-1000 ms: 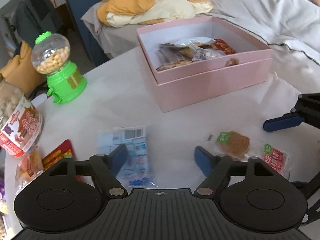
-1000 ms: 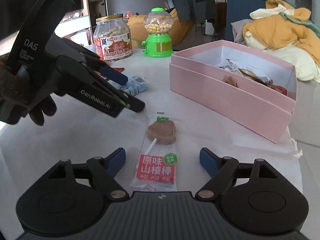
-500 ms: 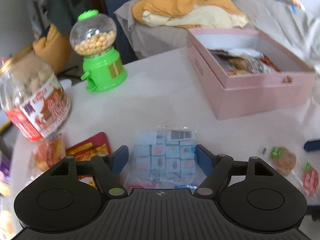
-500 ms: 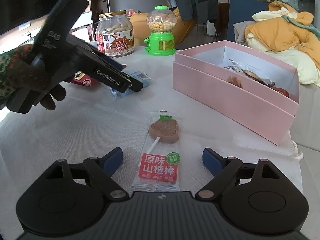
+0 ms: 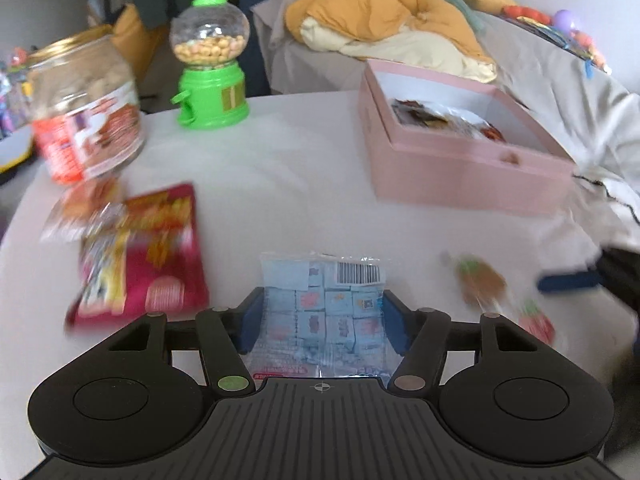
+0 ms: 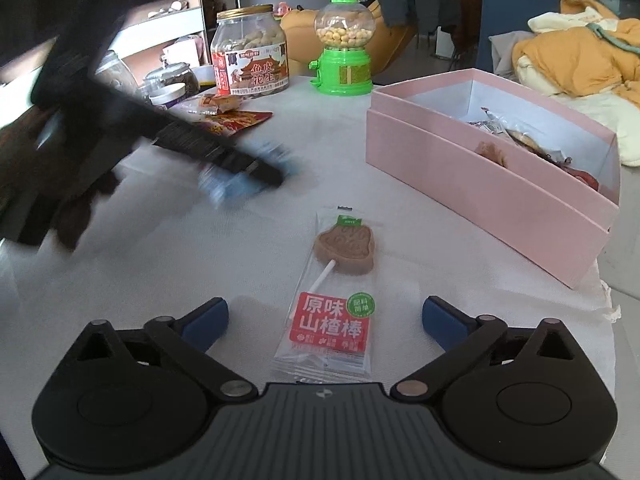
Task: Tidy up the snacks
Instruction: 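Carry the lollipop and blue packet over the pink box and release both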
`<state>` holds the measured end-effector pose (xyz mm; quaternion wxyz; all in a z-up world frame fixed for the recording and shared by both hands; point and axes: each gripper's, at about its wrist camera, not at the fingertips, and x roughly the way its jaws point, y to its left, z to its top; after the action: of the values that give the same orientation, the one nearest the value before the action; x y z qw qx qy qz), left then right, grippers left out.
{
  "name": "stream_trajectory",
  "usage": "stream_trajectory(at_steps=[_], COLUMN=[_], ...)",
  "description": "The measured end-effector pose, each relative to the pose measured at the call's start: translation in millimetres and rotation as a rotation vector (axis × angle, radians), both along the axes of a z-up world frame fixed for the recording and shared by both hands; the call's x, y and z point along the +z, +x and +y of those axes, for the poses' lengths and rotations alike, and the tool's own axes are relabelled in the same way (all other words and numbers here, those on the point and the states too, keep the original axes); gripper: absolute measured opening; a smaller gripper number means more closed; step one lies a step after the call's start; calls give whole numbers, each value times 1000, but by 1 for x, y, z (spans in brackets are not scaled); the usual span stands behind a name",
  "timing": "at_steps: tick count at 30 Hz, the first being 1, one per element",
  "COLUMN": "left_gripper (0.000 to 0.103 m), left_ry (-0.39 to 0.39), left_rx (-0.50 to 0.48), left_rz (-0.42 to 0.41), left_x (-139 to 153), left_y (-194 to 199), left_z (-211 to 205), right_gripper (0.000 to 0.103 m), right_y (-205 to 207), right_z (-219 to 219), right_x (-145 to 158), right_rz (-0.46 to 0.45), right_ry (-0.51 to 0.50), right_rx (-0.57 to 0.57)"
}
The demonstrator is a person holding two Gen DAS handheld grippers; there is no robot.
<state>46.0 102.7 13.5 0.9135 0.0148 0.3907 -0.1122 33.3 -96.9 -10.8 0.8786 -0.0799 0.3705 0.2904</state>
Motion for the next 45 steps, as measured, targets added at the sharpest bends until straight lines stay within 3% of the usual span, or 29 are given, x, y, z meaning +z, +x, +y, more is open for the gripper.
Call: stream_trajectory(at_steps=[5,10,12,13,14,21,25,27,30,33,38,41,45], left_gripper=[66,67,67,67,67,69,67,65,65,65,65,65,66], left_ry=[3,57,65,64,62,62,58,35,-41,-2,-72,-102,-161], left_rx=[48,71,72,70,70,69,67,74,-7,-78,-113,-118,-122], left_rz=[-40,-71,-69,-65,-65,-85,-96,-92,-93,-169,-310,-287,-171], left_x=[-3,-6,-5,-5,-5,-9,-9,-6,12,46,106,109,76], left_y=[-56,-74,-75,-76,-76,-79,-80,-79,-63,-33,36,85,140], left_z=[-14,-30,-32,-33,-32,-34,-33,-33,-42,-67,-107,-134,-150], right_gripper=[93,75,64,39,35,35,35,35,35,35,36,36,36], right_y=[10,27,27,26,25,-12,-27,-31,-35,-40,-50,-48,-39], right_z=[-13,11,26,31,34,5,-22,-36,-53,-67,-84,-91,-88], right_x=[6,10,10,13,17,56,62,59,53,47,44,43,40], right_rz=[51,34,-5,-9,4,-54,-69,-66,-59,-67,-91,-85,-82], right_ry=[104,10,-73,-89,-94,-32,-6,11,44,54,85,102,110], right_rx=[-77,-106,-99,-79,-65,-60,-90,-113,-147,-178,-197,-214,-245])
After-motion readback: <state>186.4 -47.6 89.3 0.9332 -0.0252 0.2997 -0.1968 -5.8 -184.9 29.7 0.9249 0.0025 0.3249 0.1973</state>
